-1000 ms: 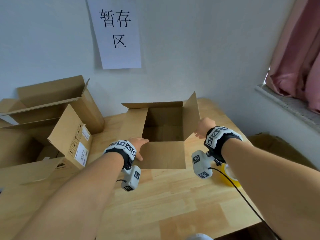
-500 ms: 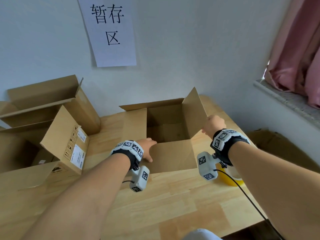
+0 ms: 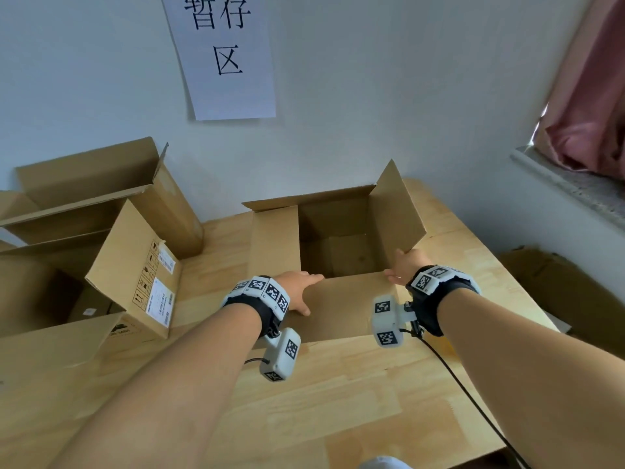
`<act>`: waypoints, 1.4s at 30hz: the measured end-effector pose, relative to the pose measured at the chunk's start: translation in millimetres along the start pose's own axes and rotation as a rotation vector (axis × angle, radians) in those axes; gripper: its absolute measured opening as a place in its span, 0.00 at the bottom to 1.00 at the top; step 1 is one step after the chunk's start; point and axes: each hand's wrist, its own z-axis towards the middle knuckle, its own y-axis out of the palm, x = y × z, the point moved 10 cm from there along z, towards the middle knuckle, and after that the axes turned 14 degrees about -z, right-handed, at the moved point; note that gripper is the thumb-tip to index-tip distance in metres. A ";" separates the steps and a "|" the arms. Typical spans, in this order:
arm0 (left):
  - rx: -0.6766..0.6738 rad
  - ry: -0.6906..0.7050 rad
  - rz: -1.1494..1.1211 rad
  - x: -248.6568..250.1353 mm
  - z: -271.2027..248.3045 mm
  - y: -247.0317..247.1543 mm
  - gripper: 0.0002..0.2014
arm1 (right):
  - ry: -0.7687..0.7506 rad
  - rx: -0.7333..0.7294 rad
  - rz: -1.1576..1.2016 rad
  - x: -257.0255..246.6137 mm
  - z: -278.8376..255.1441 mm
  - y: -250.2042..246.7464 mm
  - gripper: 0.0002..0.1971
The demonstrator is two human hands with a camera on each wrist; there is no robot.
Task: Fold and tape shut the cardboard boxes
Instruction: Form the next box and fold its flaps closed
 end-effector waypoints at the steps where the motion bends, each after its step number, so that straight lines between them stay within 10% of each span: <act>1: -0.005 0.009 0.002 -0.3 0.4 0.0 0.40 | 0.016 -0.046 -0.027 1.2 0.5 8.7 0.25; 4: -0.017 0.031 -0.010 -1.7 2.9 -1.4 0.40 | 0.060 -0.076 0.219 0.4 5.8 18.6 0.19; 13: -0.054 0.152 -0.189 -14.1 9.6 -18.3 0.29 | 0.105 -0.033 -0.127 -8.7 6.3 18.1 0.15; 20: 0.342 0.216 -0.334 -56.7 14.9 -139.2 0.16 | 0.118 -0.094 -0.421 -11.4 17.6 19.0 0.13; 29: 0.415 0.236 -0.330 -78.0 61.4 -166.0 0.31 | 0.226 -0.128 -0.154 30.9 88.7 54.1 0.12; 42: 0.291 -0.020 -0.240 -114.6 114.3 -182.4 0.37 | 0.237 -0.208 -0.229 -4.8 40.2 24.3 0.10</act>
